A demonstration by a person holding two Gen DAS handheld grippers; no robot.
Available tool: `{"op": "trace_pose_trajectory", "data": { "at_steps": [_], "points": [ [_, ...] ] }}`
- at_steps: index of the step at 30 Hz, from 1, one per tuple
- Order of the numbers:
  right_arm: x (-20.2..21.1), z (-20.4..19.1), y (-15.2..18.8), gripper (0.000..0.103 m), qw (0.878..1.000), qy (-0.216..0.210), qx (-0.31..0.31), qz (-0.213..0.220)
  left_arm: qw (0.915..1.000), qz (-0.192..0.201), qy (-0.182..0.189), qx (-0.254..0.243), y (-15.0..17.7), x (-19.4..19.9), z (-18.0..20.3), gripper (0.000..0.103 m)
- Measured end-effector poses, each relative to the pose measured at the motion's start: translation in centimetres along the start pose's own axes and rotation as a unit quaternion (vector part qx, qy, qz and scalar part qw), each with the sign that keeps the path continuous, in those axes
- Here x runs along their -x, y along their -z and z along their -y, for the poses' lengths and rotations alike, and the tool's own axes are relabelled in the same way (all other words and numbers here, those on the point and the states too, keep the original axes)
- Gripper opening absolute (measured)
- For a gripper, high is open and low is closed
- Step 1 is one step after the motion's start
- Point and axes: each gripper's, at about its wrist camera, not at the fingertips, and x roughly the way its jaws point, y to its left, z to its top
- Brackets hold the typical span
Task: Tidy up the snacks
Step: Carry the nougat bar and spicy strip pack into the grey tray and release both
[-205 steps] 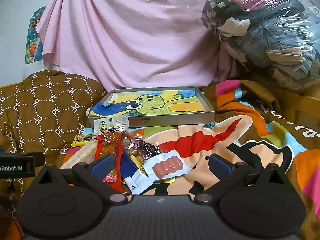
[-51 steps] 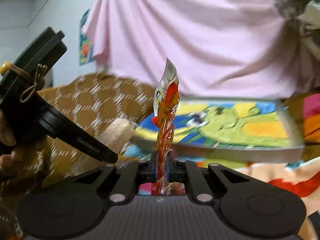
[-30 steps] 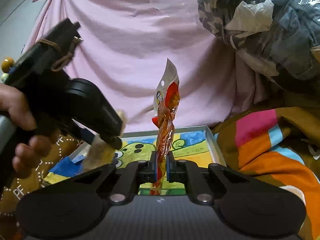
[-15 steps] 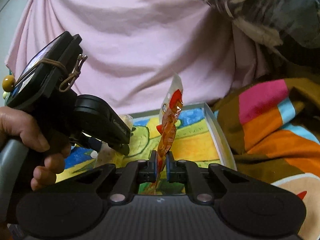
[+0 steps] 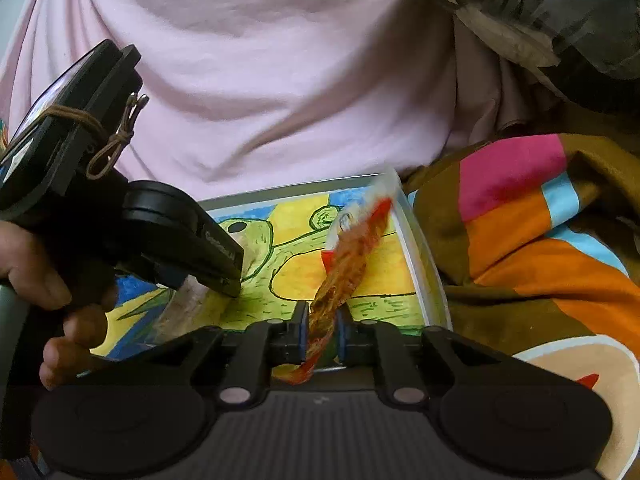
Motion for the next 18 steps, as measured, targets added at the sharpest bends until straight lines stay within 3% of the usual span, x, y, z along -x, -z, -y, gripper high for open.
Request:
{"op": "trace_pose_trajectory", "data": {
  "at_steps": [1,2,3,9,15,18],
  "points": [
    [0.0,-0.1,-0.1,0.033,1.000,0.004,0.006,-0.001,1.0000,0.002,0.000,0.000,0.0,0.1,-0.1,0.046],
    [0.0,-0.2,-0.1,0.050,1.000,0.008,0.012,-0.001,1.0000,0.004,-0.002,0.000,0.0,0.2,-0.1,0.052],
    [0.0,-0.2,-0.1,0.059,1.000,0.009,0.016,-0.002,1.0000,0.008,-0.004,0.002,0.1,0.4,-0.2,0.057],
    [0.4,-0.4,-0.2,0.083,0.999,0.020,0.027,0.002,0.9992,0.034,-0.004,0.018,0.5,1.9,-1.1,0.080],
    [1.9,-0.9,-0.2,0.098,0.998,0.039,0.032,0.032,0.9968,0.077,-0.012,0.019,1.2,4.8,-2.2,0.099],
    [3.1,-1.1,-0.2,0.103,0.996,0.052,0.032,0.059,0.9953,0.095,-0.015,0.016,1.7,6.4,-2.9,0.102]
  ]
}}
